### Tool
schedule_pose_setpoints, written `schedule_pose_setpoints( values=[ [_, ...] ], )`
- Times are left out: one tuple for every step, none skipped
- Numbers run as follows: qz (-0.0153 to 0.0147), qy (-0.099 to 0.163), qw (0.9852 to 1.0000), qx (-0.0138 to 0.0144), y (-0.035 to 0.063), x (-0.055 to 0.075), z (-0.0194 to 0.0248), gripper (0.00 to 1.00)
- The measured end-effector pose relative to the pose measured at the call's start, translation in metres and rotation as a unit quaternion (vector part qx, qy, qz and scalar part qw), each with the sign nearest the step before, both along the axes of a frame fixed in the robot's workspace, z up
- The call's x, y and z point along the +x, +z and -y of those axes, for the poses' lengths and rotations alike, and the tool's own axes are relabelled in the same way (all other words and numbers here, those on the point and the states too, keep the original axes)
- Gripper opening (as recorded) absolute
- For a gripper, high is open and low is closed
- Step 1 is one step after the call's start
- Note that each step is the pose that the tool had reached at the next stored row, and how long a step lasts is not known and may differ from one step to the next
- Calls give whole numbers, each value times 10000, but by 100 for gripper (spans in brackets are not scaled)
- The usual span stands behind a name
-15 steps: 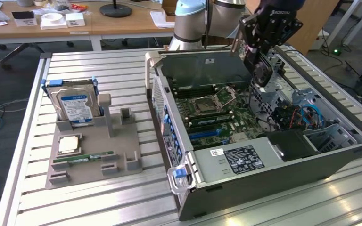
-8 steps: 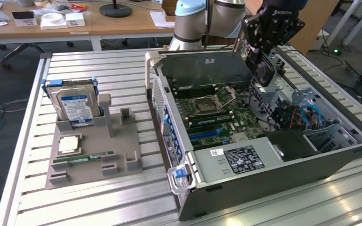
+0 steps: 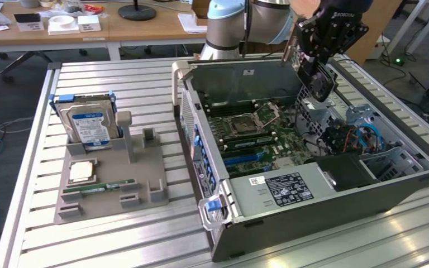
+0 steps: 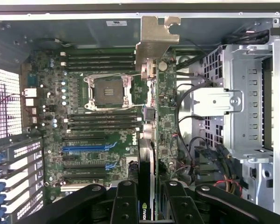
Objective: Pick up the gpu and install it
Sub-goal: 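Pick up the gpu and move the gpu toward the slot, then insert the gpu into the slot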
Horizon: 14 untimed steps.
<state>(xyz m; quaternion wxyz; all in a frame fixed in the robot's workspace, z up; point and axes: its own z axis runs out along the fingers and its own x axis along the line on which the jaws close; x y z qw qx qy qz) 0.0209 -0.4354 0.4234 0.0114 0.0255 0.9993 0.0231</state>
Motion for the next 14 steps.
schedule_pose_setpoints(
  values=[
    [0, 0, 10000, 0, 0, 17, 0, 26],
    [0, -1, 10000, 0, 0, 31, 0, 26],
    [0, -1, 10000, 0, 0, 38, 0, 26],
    [0, 0, 10000, 0, 0, 39, 0, 26],
    [0, -1, 10000, 0, 0, 39, 0, 26],
    [0, 0, 10000, 0, 0, 40, 0, 26],
    [0, -1, 10000, 0, 0, 39, 0, 26],
    [0, 0, 10000, 0, 0, 40, 0, 26],
    [0, -1, 10000, 0, 0, 40, 0, 26],
    [0, 0, 10000, 0, 0, 40, 0, 26],
    [0, 0, 10000, 0, 0, 40, 0, 26],
    [0, 0, 10000, 0, 0, 40, 0, 26],
    [0, 0, 10000, 0, 0, 40, 0, 26],
    [0, 3, 10000, 0, 0, 40, 0, 26]
  ],
)
